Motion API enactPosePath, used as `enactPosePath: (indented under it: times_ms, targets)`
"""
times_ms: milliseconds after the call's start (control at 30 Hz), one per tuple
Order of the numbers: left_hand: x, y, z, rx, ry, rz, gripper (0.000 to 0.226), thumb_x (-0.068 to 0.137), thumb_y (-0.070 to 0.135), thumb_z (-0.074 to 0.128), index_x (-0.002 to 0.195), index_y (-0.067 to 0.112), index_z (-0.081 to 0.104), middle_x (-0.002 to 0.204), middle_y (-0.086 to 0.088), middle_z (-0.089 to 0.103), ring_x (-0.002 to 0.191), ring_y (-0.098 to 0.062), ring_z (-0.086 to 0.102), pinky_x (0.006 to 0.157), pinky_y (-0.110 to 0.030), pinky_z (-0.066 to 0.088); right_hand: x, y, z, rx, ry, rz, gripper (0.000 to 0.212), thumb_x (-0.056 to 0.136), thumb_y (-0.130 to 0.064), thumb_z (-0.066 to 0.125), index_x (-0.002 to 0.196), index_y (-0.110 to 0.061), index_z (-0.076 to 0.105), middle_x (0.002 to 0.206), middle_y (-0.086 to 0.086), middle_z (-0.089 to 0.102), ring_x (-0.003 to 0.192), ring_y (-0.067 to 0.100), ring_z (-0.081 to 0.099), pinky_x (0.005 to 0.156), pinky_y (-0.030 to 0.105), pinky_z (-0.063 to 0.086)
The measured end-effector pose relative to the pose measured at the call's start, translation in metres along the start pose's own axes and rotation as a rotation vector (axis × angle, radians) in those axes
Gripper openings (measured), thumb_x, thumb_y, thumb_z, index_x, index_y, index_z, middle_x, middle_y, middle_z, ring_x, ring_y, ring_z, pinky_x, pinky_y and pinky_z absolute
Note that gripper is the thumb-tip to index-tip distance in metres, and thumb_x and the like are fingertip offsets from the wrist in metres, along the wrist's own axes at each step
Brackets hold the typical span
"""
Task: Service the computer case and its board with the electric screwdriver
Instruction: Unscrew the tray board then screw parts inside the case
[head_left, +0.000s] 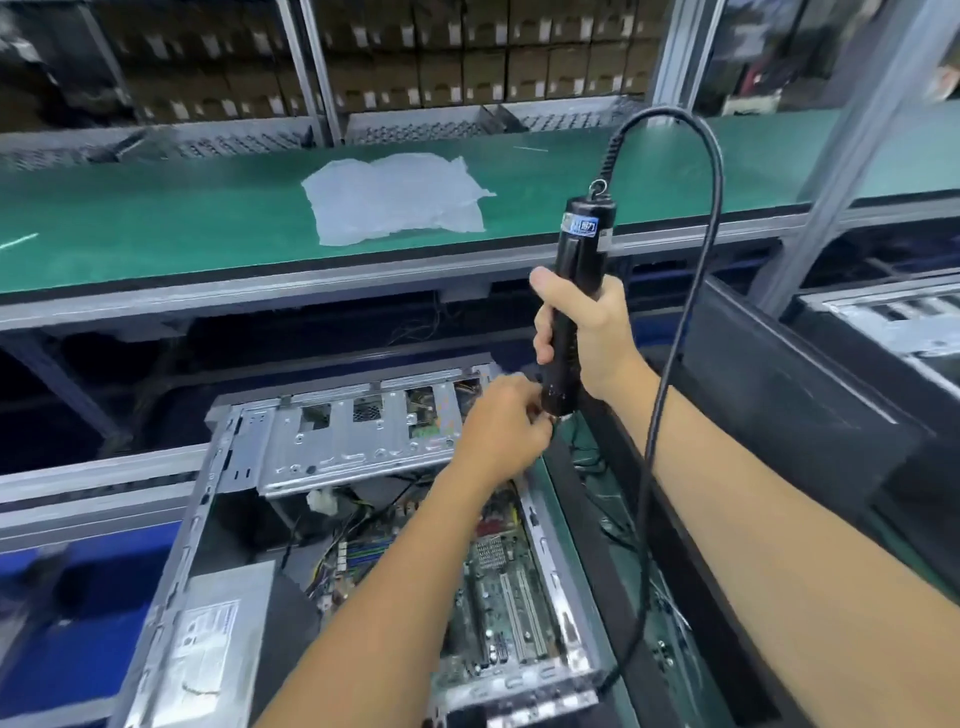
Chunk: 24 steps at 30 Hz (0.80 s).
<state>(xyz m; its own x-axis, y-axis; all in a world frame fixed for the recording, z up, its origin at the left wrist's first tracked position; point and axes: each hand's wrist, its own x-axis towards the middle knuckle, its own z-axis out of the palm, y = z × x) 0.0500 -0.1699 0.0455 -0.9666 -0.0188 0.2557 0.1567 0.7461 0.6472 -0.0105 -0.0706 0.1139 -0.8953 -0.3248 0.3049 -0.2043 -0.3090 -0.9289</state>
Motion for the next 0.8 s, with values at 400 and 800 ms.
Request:
enactPosePath:
  times_ms: [400,800]
  targets:
    - [0.000,0.069,0.175,0.202,-0.708,-0.166,0.026,0.088,0.013,0.056,0.110,0.000,0.056,0.105,-0.019,0.063,0.096,-0.034,0.059,0.070,-0.029,0.041,-0.085,0.058,-0.175,-0.019,0.086,0.302,0.042,0.081,-0.034,0.075,0.049,-0.014,0.057,0.044,0.009,0.050,0.033,0.024,0.043,0.041,0.028,0.040]
    - [-0.051,0.050,0.269,0.586,-0.920,-0.348,0.033,0.098,0.010,0.042,0.125,-0.007,0.049,0.126,-0.019,0.054,0.114,-0.035,0.053,0.092,-0.037,0.043,-0.130,0.133,-0.218,-0.012,0.069,0.631,0.043,0.077,-0.035,0.079,0.046,-0.024,0.052,0.047,0.009,0.049,0.038,0.021,0.041,0.041,0.027,0.039]
